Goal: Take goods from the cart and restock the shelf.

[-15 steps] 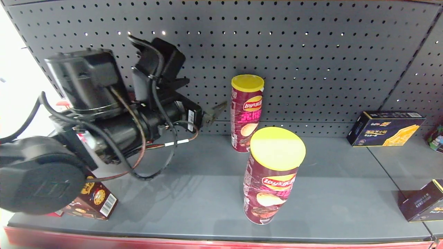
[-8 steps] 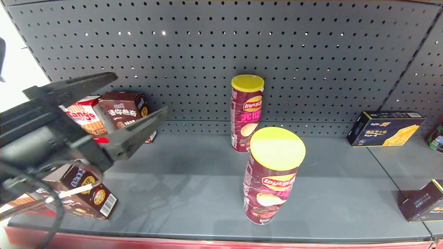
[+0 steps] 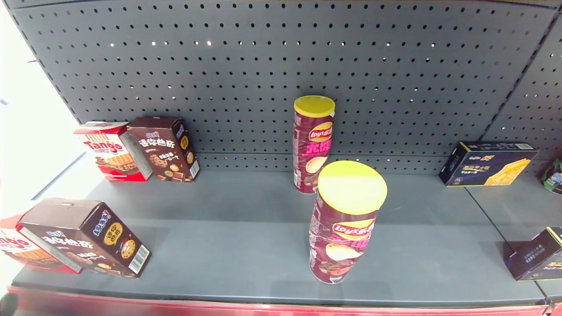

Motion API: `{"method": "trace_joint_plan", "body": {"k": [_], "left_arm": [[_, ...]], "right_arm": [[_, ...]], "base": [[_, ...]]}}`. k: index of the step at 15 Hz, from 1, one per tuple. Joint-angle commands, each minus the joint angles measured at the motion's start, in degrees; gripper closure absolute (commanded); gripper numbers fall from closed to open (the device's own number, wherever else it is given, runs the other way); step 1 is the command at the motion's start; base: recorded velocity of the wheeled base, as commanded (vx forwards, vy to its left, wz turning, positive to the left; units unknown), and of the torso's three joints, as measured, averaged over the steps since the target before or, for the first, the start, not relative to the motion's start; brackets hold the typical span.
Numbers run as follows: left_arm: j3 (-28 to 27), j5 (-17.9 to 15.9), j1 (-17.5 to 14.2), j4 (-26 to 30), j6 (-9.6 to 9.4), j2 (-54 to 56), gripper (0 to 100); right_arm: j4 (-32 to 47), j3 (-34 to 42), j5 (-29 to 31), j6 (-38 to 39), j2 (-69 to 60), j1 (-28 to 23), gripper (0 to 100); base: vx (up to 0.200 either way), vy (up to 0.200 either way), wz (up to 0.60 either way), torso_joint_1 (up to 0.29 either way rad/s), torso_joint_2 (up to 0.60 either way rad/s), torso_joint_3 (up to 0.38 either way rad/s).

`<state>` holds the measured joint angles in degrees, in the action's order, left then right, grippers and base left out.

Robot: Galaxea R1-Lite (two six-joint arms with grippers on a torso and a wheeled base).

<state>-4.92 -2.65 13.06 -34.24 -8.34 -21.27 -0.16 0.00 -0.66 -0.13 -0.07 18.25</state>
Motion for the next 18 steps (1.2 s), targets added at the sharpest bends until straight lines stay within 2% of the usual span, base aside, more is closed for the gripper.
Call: {"method": "trace_joint_plan", "body": {"k": [1,2,4,6,7,12,13,14,15,16,17,18], "left_arm": [[4.92,-4.91,-13.06,8.32,3.94,15.56,0],[4.92,-7.64,-15.34,14.12,5.17,17.67,0],[4.92,-8.96,-15.17,20.09,4.91,17.76,0],[4.92,-8.52,-12.70,27.92,4.73,21.27,0],[4.92,-8.52,-12.97,31.26,3.86,21.18,0],[4.92,-8.78,-12.88,31.17,4.47,21.18,0],[4.92,-8.60,-12.88,31.17,7.02,21.10,0],[4.92,-8.17,-12.88,31.08,8.78,21.10,0],[4.92,-6.85,-12.88,31.08,8.69,21.10,0],[4.92,1.50,-12.88,32.05,7.46,21.10,0],[4.84,7.66,-12.97,35.47,6.40,21.18,0],[4.75,6.69,-12.88,35.12,6.05,21.18,0]], "right_arm": [[-0.02,0.00,-0.04,-0.04,0.07,0.03,0],[-0.02,0.00,-0.04,-0.04,0.07,0.03,0],[-0.02,0.00,-0.04,-0.04,0.07,0.03,0],[-0.02,0.00,-0.04,-0.04,0.07,0.03,0],[-0.02,0.00,-0.04,0.05,0.07,0.03,0],[-0.02,0.00,-0.04,0.05,0.07,0.03,0],[-0.02,0.00,-0.04,0.05,0.07,0.03,0],[-0.02,0.00,-0.04,0.05,0.07,0.03,0],[-0.02,0.00,-0.04,0.05,0.07,0.03,0],[-0.02,0.00,-0.04,0.05,0.07,0.03,0],[-0.02,0.00,-0.04,0.05,0.07,0.03,0],[-0.02,0.00,-0.04,0.05,0.07,0.03,0]], "base": [[0.000,0.000,0.00,0.000,0.00,0.000],[0.000,0.000,0.00,0.000,0.00,0.000],[0.000,0.000,0.00,0.000,0.00,0.000],[0.000,0.000,0.00,0.000,0.00,0.000],[0.000,0.000,0.00,0.000,0.00,0.000],[0.000,0.000,0.00,0.000,0.00,0.000],[0.000,0.000,0.00,0.000,0.00,0.000],[0.000,0.000,0.00,0.000,0.00,0.000],[0.000,0.000,0.00,0.000,0.00,0.000],[0.000,0.000,0.00,0.000,0.00,0.000],[0.000,0.000,0.00,0.000,0.00,0.000],[0.000,0.000,0.00,0.000,0.00,0.000]]}}
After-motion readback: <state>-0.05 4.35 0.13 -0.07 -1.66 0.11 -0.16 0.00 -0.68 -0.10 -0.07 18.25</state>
